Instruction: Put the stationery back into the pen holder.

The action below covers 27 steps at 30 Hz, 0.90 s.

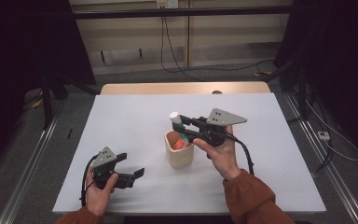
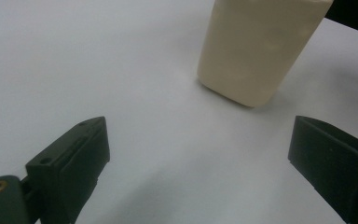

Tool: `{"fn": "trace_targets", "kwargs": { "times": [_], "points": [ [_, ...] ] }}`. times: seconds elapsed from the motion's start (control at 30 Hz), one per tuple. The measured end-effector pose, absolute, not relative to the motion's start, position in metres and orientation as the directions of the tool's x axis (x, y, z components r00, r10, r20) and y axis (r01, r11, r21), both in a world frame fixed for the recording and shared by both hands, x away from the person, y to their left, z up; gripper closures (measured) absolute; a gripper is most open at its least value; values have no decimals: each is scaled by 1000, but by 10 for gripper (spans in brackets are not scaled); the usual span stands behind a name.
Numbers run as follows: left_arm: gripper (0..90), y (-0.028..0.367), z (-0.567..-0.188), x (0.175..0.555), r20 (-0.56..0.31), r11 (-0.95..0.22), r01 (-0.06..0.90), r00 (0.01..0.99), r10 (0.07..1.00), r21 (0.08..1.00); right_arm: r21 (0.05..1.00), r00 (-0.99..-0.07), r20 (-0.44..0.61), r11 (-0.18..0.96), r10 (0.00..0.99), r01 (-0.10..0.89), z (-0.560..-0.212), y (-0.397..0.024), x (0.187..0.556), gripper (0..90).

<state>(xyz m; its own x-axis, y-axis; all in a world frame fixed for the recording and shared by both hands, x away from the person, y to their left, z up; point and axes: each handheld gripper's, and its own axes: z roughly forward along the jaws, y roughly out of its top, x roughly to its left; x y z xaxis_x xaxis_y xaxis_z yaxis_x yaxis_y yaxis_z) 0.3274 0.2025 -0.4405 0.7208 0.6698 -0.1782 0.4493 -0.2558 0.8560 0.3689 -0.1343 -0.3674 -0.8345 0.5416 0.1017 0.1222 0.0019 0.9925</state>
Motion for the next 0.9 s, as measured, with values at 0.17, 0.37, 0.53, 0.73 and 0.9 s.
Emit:
{"fn": "trace_targets", "kwargs": {
  "times": [0.17,0.37,0.53,0.73,0.9],
  "points": [
    [53,203,-440,328,-178,-258,450,722,669,855,992,-839,91,22,536,122,-375,-125,370,661],
    [53,202,-441,328,-183,-257,453,724,665,854,990,-841,85,51,534,132,-384,-121,369,661],
    [53,203,-440,328,-183,-257,453,724,665,854,989,-841,77,67,536,134,-386,-118,369,660],
    [54,202,-441,328,-184,-261,453,727,662,853,984,-834,84,86,546,156,-396,-121,367,659],
    [54,202,-441,328,-184,-260,455,725,664,852,982,-838,86,95,538,162,-399,-122,364,657]
  ]
}}
